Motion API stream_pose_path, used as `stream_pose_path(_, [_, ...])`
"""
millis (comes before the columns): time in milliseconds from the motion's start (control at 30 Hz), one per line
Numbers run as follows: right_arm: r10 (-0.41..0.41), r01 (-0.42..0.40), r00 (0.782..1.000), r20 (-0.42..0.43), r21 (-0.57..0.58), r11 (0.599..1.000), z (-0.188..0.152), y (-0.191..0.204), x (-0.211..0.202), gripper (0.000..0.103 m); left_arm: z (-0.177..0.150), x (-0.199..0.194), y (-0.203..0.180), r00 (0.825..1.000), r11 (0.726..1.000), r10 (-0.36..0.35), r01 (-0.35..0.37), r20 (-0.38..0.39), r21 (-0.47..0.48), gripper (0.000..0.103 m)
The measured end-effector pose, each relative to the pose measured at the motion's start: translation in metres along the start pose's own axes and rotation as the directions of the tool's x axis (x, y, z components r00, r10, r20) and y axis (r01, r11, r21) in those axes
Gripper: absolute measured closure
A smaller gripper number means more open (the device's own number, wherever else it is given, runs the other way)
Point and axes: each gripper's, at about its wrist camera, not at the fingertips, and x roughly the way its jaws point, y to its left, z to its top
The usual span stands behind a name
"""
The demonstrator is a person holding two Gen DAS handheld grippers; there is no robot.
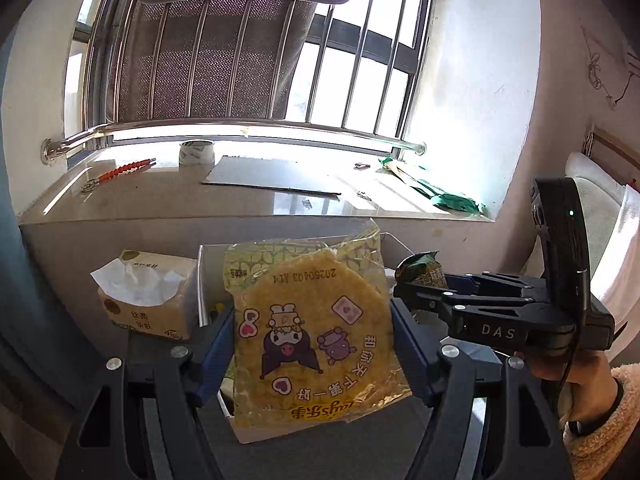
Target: Organize snacks
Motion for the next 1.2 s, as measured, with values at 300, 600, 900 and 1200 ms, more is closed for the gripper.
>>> stream_pose_path(300, [0.04, -0.05, 0.994, 0.101, 0.091, 0.995, 0.031, -0.03, 0.006, 0.0, 0.007, 0.042, 0.012, 0.997, 0.999, 0.034, -0.032, -0.071, 0.02, 0.0])
stream_pose_path(600, [-0.051, 0.043, 0.986, 0.16, 0.052, 0.998, 0.013, -0.023, -0.023, 0.0, 0.002, -0.011, 0.006, 0.994, 0.996, 0.085, -0.087, 0.061, 0.022, 0.0])
stream_pose_path(900, [-0.124, 0.153, 0.945, 0.301, -0.074, 0.985, -0.033, 0.023, -0.091, 0.0, -0.018, -0.079, -0.025, 0.978, 0.992, 0.125, -0.129, 0.167, 0.009, 0.0])
stream_pose_path(1200, [0.048, -0.025, 0.966, 0.252, -0.092, 0.995, -0.102, 0.039, -0.148, 0.0, -0.064, -0.13, -0.067, 0.971, 0.985, 0.166, -0.171, 0.171, 0.012, 0.0])
